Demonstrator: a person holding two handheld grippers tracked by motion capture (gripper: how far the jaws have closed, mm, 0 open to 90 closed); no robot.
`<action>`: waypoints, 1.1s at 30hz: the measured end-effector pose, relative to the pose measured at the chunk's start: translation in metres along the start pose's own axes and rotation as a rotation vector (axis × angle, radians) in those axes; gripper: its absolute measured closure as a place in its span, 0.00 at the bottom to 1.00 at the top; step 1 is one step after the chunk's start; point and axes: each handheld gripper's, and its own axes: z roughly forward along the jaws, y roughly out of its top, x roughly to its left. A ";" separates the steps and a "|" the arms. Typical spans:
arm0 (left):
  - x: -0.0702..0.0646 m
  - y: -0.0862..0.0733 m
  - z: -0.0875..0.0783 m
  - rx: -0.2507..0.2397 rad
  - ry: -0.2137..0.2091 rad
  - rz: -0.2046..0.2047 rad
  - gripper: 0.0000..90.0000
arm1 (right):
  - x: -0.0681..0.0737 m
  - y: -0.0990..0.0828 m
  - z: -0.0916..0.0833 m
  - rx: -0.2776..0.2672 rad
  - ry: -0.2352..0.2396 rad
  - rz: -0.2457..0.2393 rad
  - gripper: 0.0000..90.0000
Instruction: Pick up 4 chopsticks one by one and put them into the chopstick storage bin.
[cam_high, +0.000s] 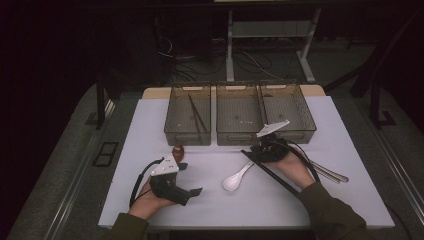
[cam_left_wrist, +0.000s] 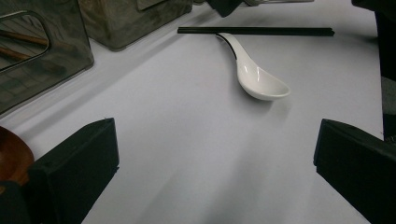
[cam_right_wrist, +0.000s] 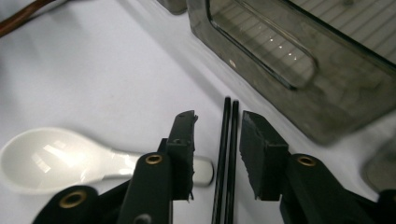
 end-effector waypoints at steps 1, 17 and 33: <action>0.000 0.000 -0.001 0.000 -0.002 -0.001 0.00 | 0.000 -0.001 -0.004 0.000 -0.001 0.005 0.70; 0.001 0.001 -0.001 -0.005 -0.001 -0.002 0.00 | -0.003 -0.037 -0.069 0.040 -0.012 0.034 0.67; 0.001 0.001 -0.001 -0.004 0.001 -0.001 0.00 | -0.001 -0.073 -0.093 0.241 -0.042 0.027 0.75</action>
